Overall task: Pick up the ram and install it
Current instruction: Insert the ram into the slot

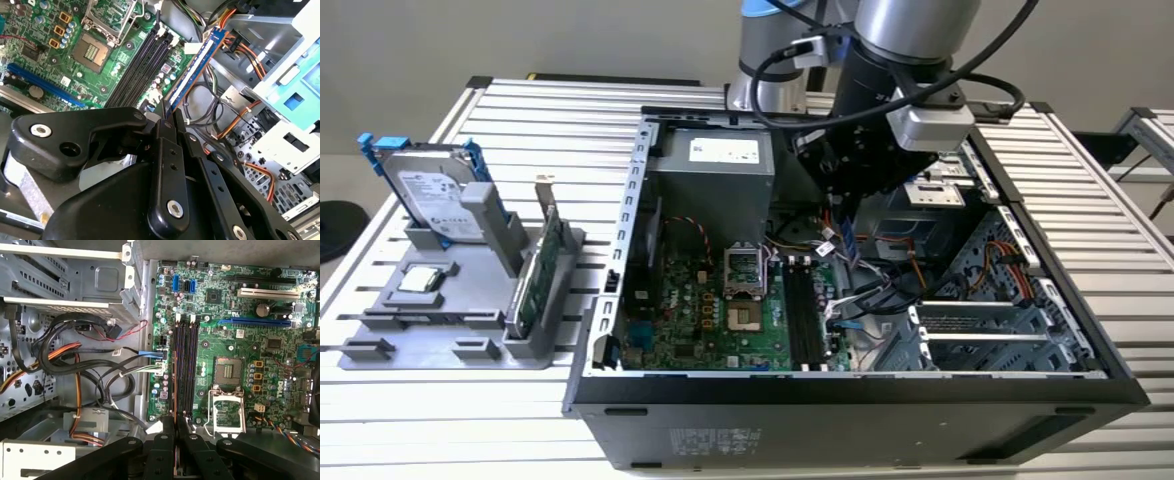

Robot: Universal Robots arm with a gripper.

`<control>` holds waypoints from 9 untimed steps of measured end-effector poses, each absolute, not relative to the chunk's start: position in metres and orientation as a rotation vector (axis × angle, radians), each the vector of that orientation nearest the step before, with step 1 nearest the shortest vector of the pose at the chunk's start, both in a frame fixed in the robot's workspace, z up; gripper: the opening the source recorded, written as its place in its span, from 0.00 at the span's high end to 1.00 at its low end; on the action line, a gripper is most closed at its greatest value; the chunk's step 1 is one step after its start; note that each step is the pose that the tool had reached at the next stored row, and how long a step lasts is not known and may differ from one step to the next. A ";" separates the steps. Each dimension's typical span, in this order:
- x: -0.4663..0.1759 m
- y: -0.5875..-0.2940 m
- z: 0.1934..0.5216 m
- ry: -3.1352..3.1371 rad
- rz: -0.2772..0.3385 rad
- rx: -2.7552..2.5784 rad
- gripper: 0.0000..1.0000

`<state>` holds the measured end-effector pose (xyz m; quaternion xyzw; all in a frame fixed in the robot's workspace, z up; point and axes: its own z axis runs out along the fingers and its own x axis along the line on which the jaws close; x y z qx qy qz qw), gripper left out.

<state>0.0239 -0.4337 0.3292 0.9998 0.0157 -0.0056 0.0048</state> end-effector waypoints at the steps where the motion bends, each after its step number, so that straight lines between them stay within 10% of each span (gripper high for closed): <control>1: 0.024 -0.434 0.329 0.046 -0.018 3.132 1.00; 9: 0.024 -0.434 0.322 0.024 -0.018 3.132 1.00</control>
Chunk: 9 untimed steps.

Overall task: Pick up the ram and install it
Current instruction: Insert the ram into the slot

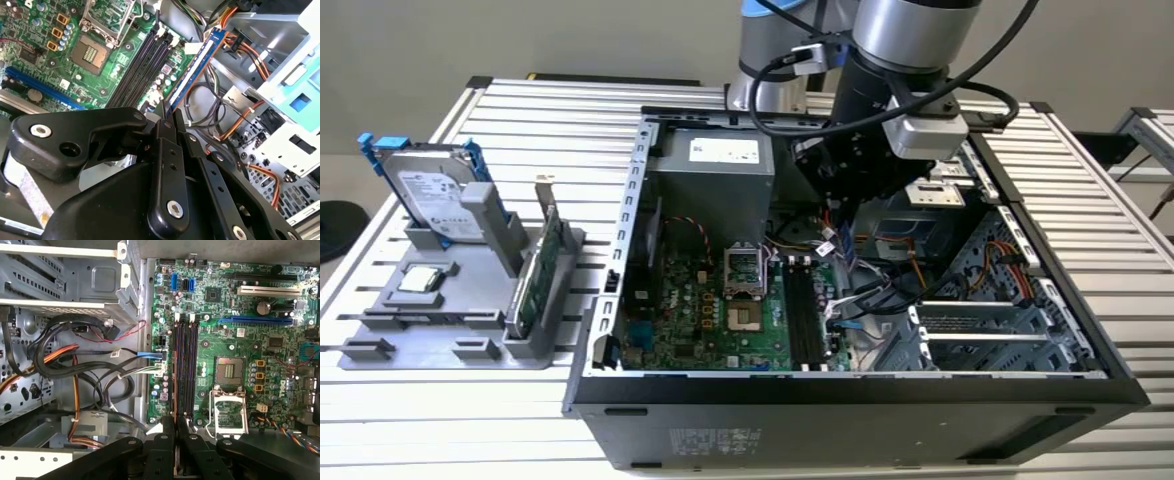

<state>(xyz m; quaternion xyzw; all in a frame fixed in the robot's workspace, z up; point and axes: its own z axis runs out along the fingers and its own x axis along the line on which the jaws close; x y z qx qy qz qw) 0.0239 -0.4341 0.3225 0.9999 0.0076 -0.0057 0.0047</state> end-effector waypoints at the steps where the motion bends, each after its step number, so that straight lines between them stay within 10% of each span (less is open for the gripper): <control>1: 0.024 -0.434 0.322 0.021 -0.018 3.132 1.00; 9: 0.024 -0.434 0.318 0.003 -0.018 3.132 1.00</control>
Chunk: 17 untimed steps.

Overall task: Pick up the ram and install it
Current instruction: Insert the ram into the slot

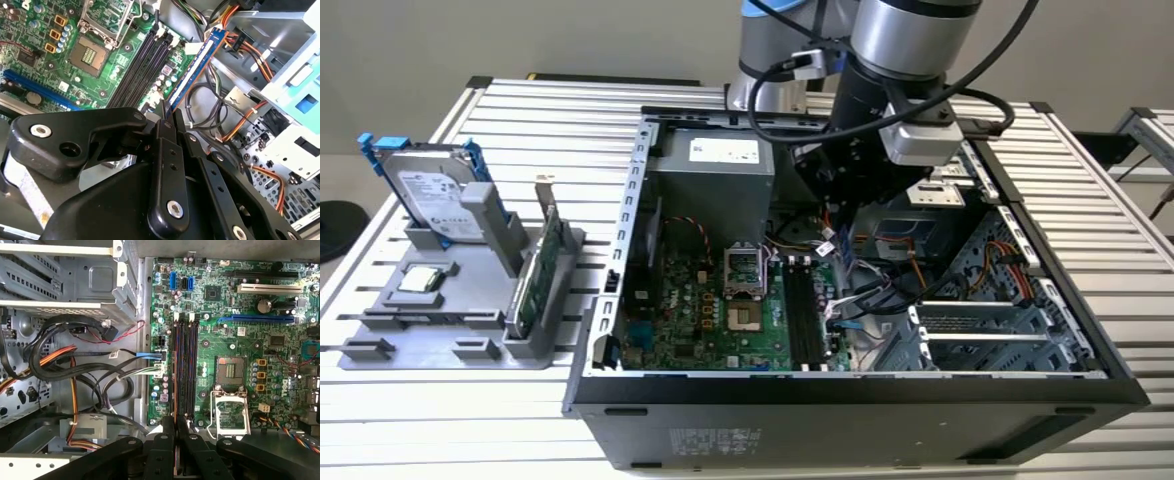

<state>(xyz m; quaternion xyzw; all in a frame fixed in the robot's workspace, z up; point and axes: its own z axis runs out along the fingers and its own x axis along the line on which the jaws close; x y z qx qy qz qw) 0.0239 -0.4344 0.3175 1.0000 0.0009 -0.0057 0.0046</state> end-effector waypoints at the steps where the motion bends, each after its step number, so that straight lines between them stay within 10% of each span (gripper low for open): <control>1: 0.024 -0.434 0.317 0.001 -0.018 3.132 1.00; 17: 0.024 -0.434 0.311 -0.020 -0.018 3.132 1.00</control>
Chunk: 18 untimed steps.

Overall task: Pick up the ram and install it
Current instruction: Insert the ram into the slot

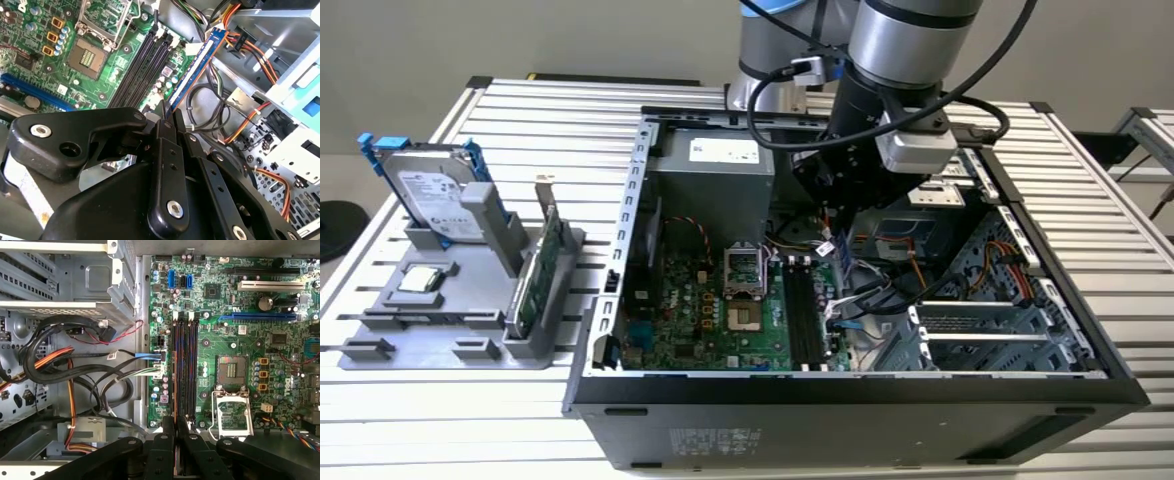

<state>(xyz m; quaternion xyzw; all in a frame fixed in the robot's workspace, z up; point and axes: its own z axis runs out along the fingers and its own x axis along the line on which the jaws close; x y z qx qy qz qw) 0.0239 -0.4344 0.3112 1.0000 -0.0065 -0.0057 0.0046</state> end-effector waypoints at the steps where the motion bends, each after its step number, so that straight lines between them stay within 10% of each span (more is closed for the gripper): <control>1: 0.024 -0.434 0.311 -0.022 -0.018 3.132 1.00; 18: 0.024 -0.435 0.309 -0.029 -0.018 3.132 1.00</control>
